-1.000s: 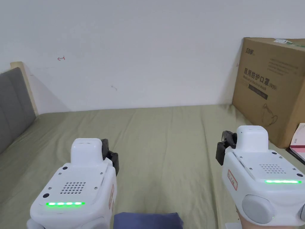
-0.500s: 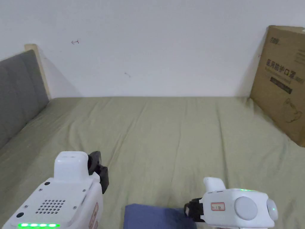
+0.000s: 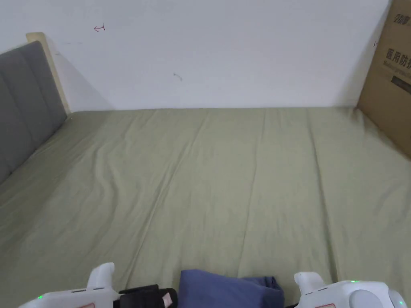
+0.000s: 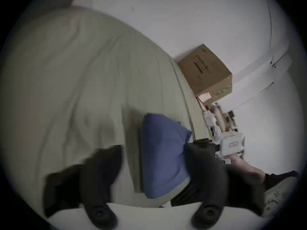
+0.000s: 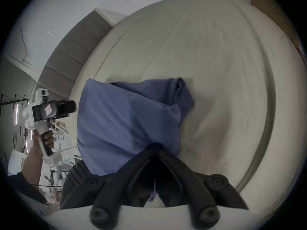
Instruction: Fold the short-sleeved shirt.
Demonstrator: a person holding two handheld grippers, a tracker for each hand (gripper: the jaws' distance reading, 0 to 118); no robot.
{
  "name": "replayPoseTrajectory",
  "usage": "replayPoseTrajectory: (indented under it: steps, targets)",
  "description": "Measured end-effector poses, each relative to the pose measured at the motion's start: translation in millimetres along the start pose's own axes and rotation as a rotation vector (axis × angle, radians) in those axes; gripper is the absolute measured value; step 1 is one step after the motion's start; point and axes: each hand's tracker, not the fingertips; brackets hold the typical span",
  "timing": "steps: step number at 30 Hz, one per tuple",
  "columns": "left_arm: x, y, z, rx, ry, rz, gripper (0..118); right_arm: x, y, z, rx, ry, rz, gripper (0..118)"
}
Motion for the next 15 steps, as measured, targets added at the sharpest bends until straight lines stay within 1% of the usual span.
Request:
replayPoseTrajectory:
  steps: [1, 2, 3, 4, 6, 8, 10, 11, 12, 13, 14, 15]
  targets:
    - [-6, -1, -10, -0.014, -0.043, 0.009, 113, 1, 0, 0, 0.001, 0.004, 0.0, 0]
    - [-9, -3, -20, -0.03, -0.079, 0.023, 115, 2, 0, 0, 0.001, 0.009, -0.001, 0]
    - [-14, -1, -30, -0.04, -0.122, 0.051, 118, 2, -1, 1, 0.004, 0.014, -0.003, 0]
    - [-19, 1, -41, -0.051, -0.157, 0.077, 118, 3, -2, 1, 0.005, 0.02, -0.007, 0]
    - [-25, 3, -67, -0.089, -0.203, 0.119, 118, 6, -3, 0, 0.009, 0.035, -0.02, 0]
    - [-26, 4, -89, -0.123, -0.303, 0.132, 118, 9, -3, -1, 0.009, 0.048, -0.036, 0]
    - [-25, 5, -109, -0.163, -0.437, 0.148, 118, 10, -3, -1, 0.008, 0.059, -0.048, 0]
    - [-26, 6, -116, -0.19, -0.47, 0.173, 118, 11, -3, -1, 0.007, 0.062, -0.049, 0]
    - [-27, 6, -122, -0.191, -0.473, 0.2, 113, 11, -3, -1, 0.006, 0.063, -0.049, 0]
    - [-31, 6, -124, -0.173, -0.443, 0.199, 98, 12, -3, -2, 0.005, 0.065, -0.049, 0]
    - [-36, 5, -123, -0.15, -0.341, 0.193, 44, 13, -3, -2, 0.005, 0.066, -0.052, 0]
    - [-38, 2, -125, -0.141, -0.218, 0.177, 22, 14, -3, -3, 0.005, 0.07, -0.057, 0]
